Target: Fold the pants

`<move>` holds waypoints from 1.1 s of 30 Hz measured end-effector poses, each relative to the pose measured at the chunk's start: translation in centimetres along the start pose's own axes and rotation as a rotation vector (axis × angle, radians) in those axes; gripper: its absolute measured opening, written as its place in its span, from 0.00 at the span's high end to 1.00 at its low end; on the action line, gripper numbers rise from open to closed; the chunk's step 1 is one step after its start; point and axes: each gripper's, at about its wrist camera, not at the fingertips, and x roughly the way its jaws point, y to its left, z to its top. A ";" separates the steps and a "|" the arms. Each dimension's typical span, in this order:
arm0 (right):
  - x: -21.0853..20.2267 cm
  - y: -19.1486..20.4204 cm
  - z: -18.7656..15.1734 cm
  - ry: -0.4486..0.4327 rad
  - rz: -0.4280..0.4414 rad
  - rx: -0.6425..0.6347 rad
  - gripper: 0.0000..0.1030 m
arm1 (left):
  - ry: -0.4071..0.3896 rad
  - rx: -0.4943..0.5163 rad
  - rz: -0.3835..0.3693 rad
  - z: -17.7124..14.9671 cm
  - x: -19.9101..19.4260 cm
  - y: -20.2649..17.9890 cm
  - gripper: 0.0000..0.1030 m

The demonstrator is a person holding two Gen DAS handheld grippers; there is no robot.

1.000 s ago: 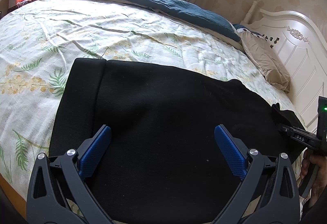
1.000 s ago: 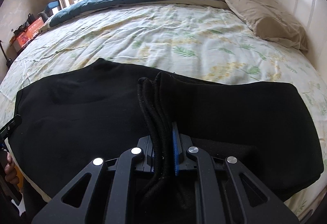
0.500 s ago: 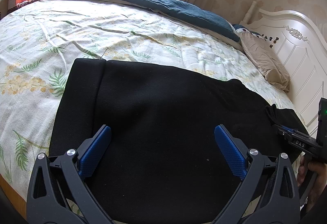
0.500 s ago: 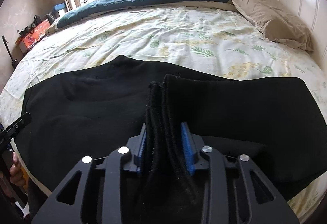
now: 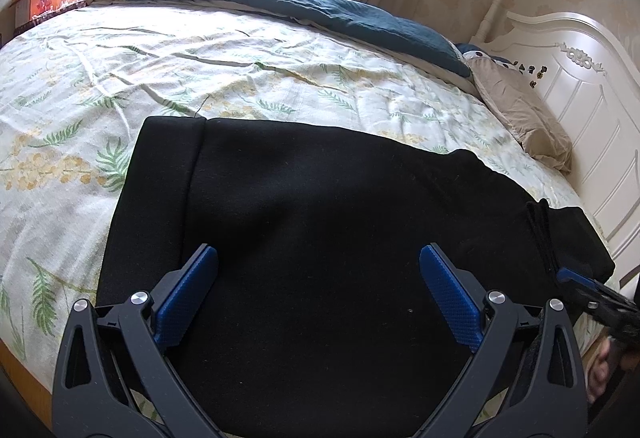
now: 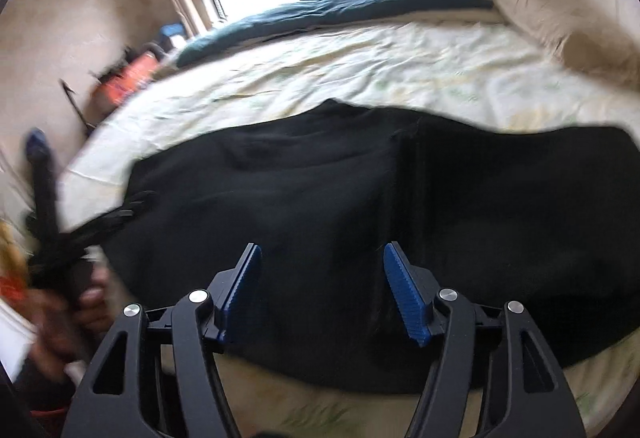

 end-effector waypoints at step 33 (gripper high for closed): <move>-11.9 -25.5 -5.6 -0.164 0.099 0.665 0.65 | 0.005 0.013 0.015 -0.2 0.3 0.0 0.03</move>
